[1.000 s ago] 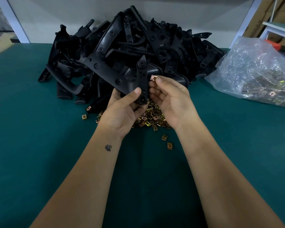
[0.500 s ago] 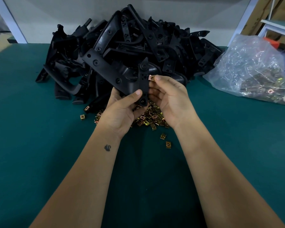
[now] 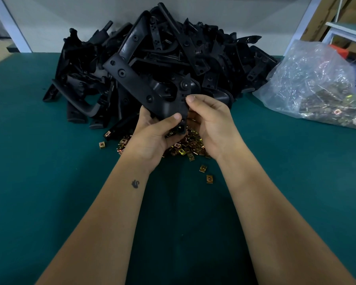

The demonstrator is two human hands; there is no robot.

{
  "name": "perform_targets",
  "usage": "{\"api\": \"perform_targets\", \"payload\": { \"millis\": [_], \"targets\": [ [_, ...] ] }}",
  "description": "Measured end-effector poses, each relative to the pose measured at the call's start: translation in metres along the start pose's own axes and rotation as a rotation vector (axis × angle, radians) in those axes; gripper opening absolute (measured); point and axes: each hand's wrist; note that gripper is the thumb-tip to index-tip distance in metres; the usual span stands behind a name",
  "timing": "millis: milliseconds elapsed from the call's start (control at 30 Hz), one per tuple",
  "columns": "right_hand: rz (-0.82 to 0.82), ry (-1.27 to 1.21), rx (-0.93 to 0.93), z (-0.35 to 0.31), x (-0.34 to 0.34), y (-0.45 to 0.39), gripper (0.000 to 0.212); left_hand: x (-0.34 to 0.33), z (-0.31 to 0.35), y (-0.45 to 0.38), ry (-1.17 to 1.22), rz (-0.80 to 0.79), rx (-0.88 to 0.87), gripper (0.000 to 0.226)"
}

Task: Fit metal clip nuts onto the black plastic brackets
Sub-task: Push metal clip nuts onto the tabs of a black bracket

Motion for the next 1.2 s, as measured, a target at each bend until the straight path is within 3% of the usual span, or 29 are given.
{"api": "perform_targets", "payload": {
  "millis": [367, 533, 733, 833, 933, 1067, 1200],
  "targets": [
    [0.030, 0.045, 0.032, 0.001, -0.005, 0.002, 0.009, -0.005, -0.006, 0.000, -0.130, -0.020, -0.074, 0.048],
    [0.107, 0.238, 0.143, 0.003, -0.006, 0.001, 0.032, -0.002, -0.005, -0.002, -0.056, 0.020, -0.034, 0.048],
    [0.477, 0.400, 0.272, 0.004, 0.016, -0.006, 0.022, -0.003, -0.005, -0.003, -0.003, 0.109, 0.002, 0.048],
    [0.720, 0.558, 0.248, 0.002, 0.034, -0.011, 0.022, -0.003, -0.005, -0.004, 0.020, 0.130, 0.019, 0.041],
    [0.831, 0.877, 0.151, 0.003, 0.054, -0.015, 0.027, -0.003, -0.004, -0.003, 0.029, 0.129, 0.028, 0.040],
    [0.749, 1.218, -0.018, 0.007, 0.058, -0.017, 0.036, -0.003, -0.004, -0.003, 0.036, 0.132, 0.034, 0.039],
    [0.655, 1.294, 0.042, 0.011, 0.053, -0.018, 0.029, -0.004, -0.003, -0.002, 0.032, 0.142, 0.038, 0.039]
  ]
}}
Point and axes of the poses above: each hand's wrist, its own y-axis away from the middle knuckle, its own x-axis out of the back of the hand, z = x × y, and after that the axes turned 10 degrees about -x, right-handed
